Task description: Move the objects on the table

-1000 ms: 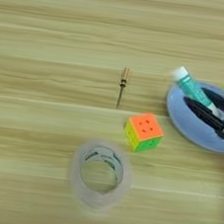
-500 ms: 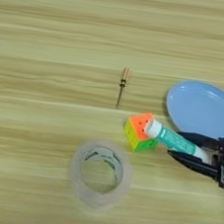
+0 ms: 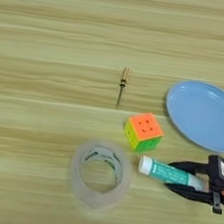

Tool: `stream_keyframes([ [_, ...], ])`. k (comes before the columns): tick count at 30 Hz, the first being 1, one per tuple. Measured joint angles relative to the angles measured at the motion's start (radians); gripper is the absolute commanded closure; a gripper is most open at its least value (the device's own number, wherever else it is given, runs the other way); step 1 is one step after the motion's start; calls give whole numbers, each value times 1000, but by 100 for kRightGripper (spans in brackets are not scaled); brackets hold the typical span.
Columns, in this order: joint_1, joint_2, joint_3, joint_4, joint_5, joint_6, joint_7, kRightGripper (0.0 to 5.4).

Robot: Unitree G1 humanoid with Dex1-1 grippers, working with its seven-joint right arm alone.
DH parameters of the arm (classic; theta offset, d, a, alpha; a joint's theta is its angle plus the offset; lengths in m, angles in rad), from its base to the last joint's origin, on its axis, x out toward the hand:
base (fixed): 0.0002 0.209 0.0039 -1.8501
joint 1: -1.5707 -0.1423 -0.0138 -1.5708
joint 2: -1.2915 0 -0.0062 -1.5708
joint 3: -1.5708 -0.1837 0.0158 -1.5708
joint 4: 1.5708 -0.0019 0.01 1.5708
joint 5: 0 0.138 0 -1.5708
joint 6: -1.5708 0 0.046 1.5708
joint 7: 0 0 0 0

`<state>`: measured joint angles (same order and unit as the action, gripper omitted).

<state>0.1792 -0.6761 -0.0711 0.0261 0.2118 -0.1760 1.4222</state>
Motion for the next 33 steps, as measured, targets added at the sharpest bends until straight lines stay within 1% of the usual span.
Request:
stream_keyframes([
  [3,0,-1,24,24,-40,-30,-18,372],
  [8,-1,-1,45,43,-62,-51,-29,372],
  [12,-2,-1,63,51,-66,-54,-40,372],
  [19,-4,-1,69,52,-65,-56,-54,372],
  [20,-4,-1,69,52,-65,-56,-57,344],
  [22,-5,-1,69,52,-65,-56,-60,323],
  [23,-5,-1,69,52,-64,-55,-65,323],
  [24,-6,0,69,52,-62,-54,-67,303],
  [25,-7,0,69,52,-59,-52,-67,300],
  [26,-7,0,68,51,-54,-52,-67,286],
  [27,-8,0,68,45,-31,-50,-65,274],
  [30,-8,0,68,38,-21,-49,-65,252],
  [31,-9,0,67,35,-14,-48,-65,233],
  [33,-10,1,61,18,19,-31,-64,211],
])
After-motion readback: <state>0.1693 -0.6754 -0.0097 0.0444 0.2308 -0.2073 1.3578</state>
